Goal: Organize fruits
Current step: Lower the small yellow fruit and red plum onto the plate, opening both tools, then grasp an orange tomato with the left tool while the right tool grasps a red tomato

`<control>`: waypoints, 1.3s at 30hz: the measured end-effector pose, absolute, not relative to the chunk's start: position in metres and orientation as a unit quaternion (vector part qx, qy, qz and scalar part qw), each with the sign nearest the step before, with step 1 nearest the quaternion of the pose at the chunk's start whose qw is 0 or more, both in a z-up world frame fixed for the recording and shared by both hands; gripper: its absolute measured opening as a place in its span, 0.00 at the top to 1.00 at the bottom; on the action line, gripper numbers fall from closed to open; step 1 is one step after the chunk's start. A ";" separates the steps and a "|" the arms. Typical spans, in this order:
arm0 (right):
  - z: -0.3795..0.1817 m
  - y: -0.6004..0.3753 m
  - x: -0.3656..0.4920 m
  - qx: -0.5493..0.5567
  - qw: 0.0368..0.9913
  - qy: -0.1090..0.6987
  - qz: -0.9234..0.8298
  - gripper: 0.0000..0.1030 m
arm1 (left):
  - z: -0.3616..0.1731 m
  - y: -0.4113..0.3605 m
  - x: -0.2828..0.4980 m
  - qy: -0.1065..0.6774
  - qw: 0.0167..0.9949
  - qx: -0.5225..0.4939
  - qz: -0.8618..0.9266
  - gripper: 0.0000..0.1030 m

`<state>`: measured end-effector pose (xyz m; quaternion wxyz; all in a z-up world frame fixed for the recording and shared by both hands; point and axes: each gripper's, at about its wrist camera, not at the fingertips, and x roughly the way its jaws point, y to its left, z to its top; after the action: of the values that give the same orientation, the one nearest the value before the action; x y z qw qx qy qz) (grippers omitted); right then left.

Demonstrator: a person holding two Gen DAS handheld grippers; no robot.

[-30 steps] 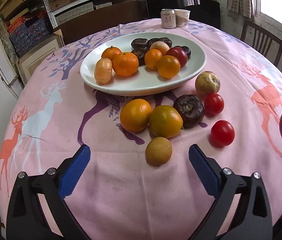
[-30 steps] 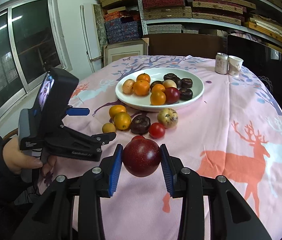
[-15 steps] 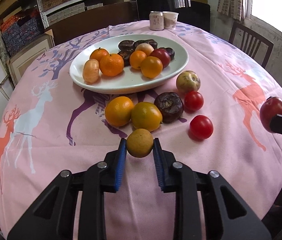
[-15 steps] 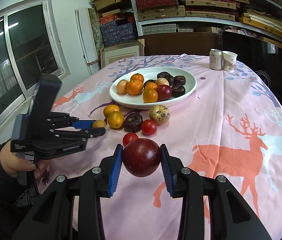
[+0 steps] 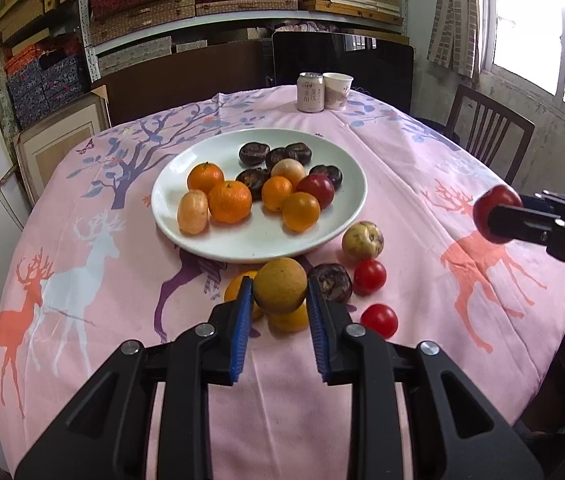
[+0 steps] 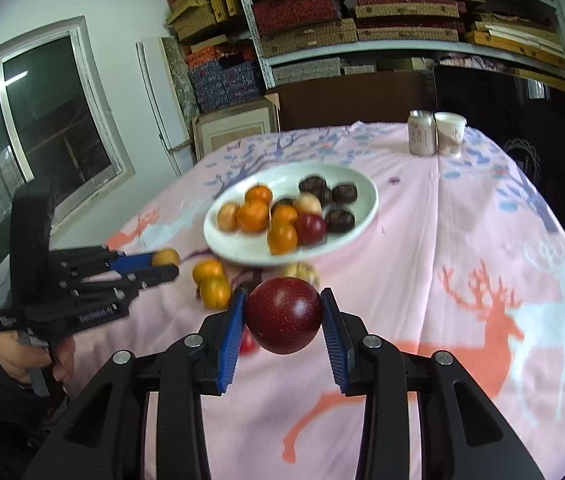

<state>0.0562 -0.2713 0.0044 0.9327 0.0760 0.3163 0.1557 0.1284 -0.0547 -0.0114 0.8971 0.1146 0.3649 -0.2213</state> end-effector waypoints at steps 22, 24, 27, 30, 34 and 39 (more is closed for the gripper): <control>0.014 -0.219 0.274 0.033 0.923 0.338 0.178 0.43 | -0.033 -0.071 0.248 0.399 0.890 0.080 -0.206 0.25; 0.014 -0.220 0.271 0.038 0.923 0.339 0.177 0.43 | -0.028 -0.065 0.243 0.393 0.893 0.079 -0.203 0.25; 0.016 -0.227 0.253 0.043 0.924 0.341 0.170 0.43 | -0.022 -0.053 0.226 0.384 0.898 0.080 -0.200 0.24; 0.015 -0.235 0.214 0.039 0.923 0.346 0.163 0.43 | -0.019 -0.040 0.200 0.381 0.898 0.079 -0.205 0.17; 0.001 -0.231 0.147 0.001 0.915 0.364 0.171 0.43 | -0.025 -0.023 0.164 0.385 0.896 0.086 -0.202 0.16; -0.030 -0.208 0.088 -0.030 0.897 0.400 0.188 0.43 | -0.036 -0.008 0.136 0.391 0.897 0.092 -0.185 0.16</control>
<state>0.0881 -0.2080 -0.0304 0.8967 -0.0302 0.3995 0.1882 0.1358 -0.0081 -0.0360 0.8969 0.0924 0.3910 -0.1850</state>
